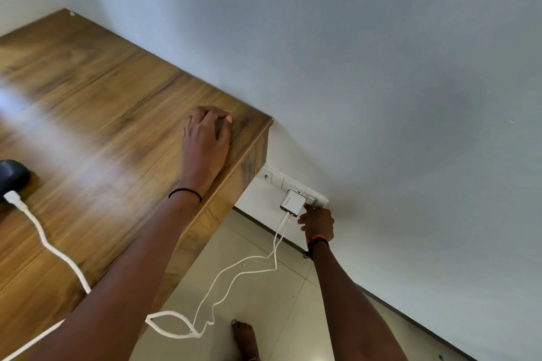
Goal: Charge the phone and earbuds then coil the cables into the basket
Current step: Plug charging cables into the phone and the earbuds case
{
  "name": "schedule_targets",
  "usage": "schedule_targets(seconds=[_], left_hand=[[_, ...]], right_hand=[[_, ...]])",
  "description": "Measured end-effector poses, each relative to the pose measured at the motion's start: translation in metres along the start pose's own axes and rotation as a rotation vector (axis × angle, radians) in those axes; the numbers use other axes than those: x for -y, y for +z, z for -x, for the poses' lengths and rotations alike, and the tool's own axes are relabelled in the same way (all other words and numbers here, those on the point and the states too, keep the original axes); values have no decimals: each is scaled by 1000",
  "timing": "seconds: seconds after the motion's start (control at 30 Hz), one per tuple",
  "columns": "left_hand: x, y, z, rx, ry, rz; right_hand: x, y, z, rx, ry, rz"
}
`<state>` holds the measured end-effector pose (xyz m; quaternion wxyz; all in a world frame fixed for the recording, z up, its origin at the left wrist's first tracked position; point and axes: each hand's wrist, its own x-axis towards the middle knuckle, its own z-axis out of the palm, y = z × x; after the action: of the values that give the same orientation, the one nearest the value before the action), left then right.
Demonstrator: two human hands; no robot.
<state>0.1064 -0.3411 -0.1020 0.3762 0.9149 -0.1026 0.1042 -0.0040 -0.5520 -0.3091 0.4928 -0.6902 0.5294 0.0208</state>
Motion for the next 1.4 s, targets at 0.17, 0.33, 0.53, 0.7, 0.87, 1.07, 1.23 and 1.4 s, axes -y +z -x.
schedule_targets(seconds=[0.17,0.33,0.53,0.7,0.87,1.07,1.23,1.4], left_hand=[[-1,-1,1,10,-12,31],[-3,-3,2,3,-26,57],[-4,-4,3,0,-27,70],[-5,-5,2,3,-27,57],[-9,-17,5,39,-54,121],[-13,-65,10,-79,-82,215],[-4,-131,20,-227,-118,234],[33,-194,49,-386,-249,184]], right_hand=[[6,-10,1,124,49,-237],[12,-20,-5,204,103,-309],[14,-30,4,196,53,-186],[25,-46,33,182,-18,-119],[57,-61,88,197,-131,-105],[119,-72,162,213,-296,-163],[168,-68,225,279,-443,-189],[204,-35,288,491,-565,-88]])
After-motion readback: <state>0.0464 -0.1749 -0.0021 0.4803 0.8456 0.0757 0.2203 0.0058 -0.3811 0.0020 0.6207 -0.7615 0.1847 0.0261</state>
